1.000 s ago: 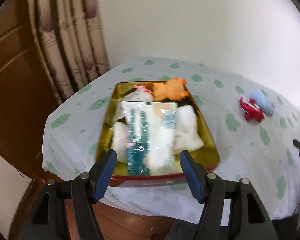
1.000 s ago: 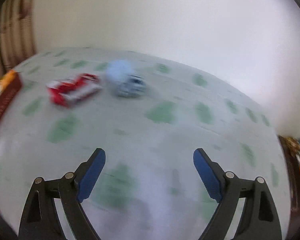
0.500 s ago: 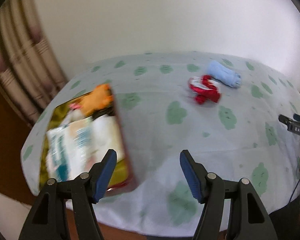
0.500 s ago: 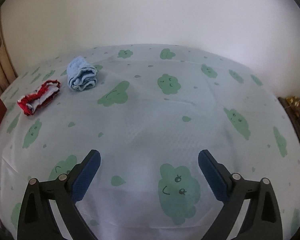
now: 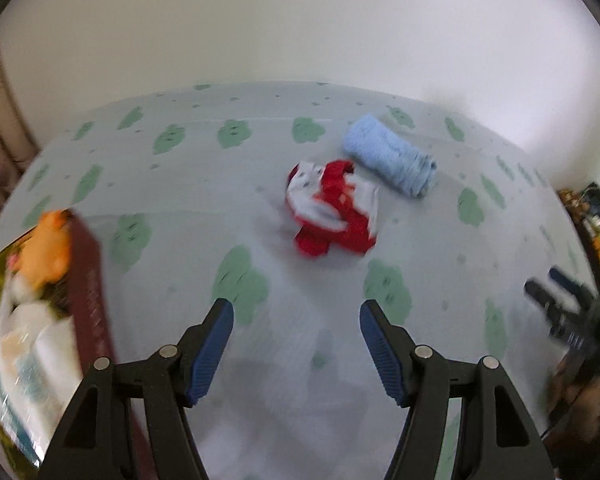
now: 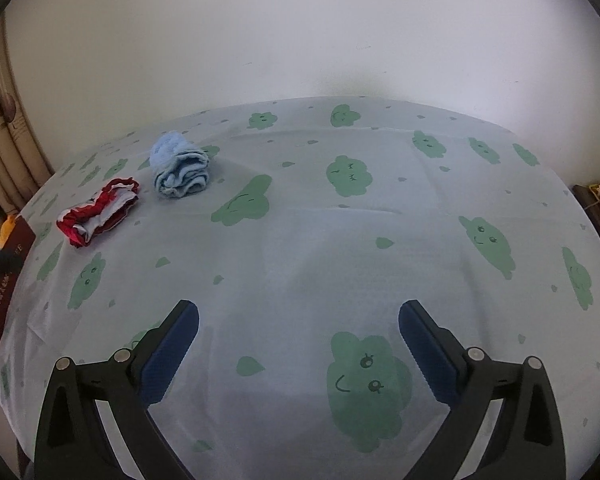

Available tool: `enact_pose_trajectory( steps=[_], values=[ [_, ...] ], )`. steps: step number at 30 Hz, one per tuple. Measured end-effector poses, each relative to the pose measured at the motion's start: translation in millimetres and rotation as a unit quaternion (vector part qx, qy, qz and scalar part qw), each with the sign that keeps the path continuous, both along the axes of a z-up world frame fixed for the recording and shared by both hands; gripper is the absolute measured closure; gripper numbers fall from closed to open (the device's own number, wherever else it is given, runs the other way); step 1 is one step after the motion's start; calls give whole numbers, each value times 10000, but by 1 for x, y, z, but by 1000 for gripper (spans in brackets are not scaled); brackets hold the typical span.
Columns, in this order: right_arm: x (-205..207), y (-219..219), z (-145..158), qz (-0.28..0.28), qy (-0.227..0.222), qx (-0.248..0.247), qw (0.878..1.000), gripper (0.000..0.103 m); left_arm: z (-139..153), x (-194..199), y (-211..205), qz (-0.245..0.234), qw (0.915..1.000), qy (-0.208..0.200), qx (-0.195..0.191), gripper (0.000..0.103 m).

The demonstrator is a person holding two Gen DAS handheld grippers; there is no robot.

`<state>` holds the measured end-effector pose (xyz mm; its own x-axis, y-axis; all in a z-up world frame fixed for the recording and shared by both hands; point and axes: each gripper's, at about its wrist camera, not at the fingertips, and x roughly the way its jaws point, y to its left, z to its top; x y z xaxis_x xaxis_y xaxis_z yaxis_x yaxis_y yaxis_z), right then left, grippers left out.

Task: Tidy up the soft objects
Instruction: 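Move the left tool to the red-and-white star sock and grasp it, then lift the star sock with the left tool while the right tool grasps the blue towel sock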

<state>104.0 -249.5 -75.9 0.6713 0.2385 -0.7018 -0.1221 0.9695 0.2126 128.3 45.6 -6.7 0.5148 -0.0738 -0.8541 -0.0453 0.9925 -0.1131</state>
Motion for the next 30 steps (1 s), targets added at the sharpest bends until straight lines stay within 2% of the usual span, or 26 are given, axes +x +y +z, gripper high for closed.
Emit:
enact_pose_trajectory(
  steps=[4,6,8,11,19,23,24,25,26,27,28,30],
  values=[
    [0,2,-2,83,26,45,10000,3,-14,42,11,-190,9961,398,-766,35],
    [1,3,-3,132,61,57,9999,3,-25,59,21,-98,9908,591,-1217,35],
    [2,4,-4,166,79,68,9998,3,-36,74,32,28,9808,754,-1800,35],
    [2,4,-4,193,79,84,9997,3,-51,90,40,112,9664,920,-2398,35],
    [2,5,-4,234,120,102,9996,3,-55,126,33,-2,9657,977,-2407,34],
    [3,5,-4,244,146,111,9995,3,-57,135,29,-6,9671,966,-2352,28],
    [3,5,-4,246,158,113,9995,3,-56,137,25,-70,9704,962,-2214,28],
    [4,6,-5,241,173,111,9995,3,-55,138,22,-137,9729,961,-2097,31],
    [4,6,-5,240,184,113,9995,3,-53,136,17,-210,9780,922,-1858,39],
    [4,6,-5,242,186,119,9995,3,-52,135,12,-319,9819,900,-1633,76],
    [4,5,-5,238,185,128,9995,3,-52,132,5,-463,9841,937,-1439,79],
    [5,4,-5,229,200,144,9994,3,-45,121,3,-420,9866,728,-1397,81]
  ],
)
